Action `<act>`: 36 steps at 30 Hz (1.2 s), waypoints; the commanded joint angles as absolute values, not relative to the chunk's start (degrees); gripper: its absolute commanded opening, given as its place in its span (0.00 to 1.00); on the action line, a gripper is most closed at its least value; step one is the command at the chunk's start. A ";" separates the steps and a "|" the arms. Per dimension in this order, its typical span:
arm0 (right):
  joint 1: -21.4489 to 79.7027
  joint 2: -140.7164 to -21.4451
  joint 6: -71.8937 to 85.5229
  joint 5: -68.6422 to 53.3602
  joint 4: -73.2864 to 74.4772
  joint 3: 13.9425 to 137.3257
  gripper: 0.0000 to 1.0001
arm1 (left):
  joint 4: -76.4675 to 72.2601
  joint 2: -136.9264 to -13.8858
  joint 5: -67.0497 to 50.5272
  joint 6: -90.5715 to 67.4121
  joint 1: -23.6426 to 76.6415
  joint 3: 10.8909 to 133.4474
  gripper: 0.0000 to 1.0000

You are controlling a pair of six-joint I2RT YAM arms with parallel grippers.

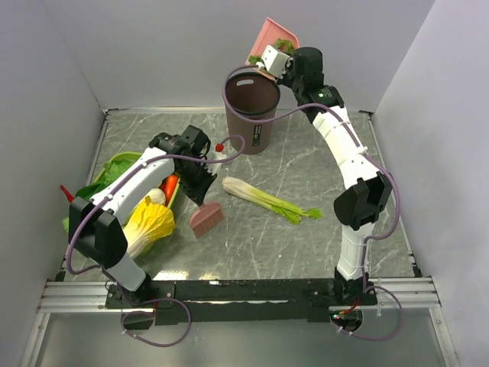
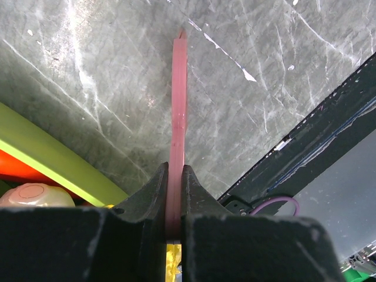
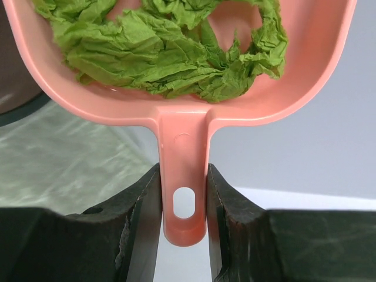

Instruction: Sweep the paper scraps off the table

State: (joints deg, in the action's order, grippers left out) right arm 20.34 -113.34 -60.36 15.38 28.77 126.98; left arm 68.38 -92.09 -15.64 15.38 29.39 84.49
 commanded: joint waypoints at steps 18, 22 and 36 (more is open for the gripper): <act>17.58 -112.94 -111.36 12.31 -12.83 113.29 0.00 | 69.61 -90.44 -17.58 16.44 29.36 84.46 0.01; 17.05 -112.76 -109.34 13.27 -12.13 113.11 0.00 | 69.61 -90.97 -17.40 16.43 29.27 85.60 0.01; 15.21 -93.72 -49.95 -4.51 22.50 112.54 0.00 | 68.48 -87.19 -19.26 21.09 29.01 96.06 0.01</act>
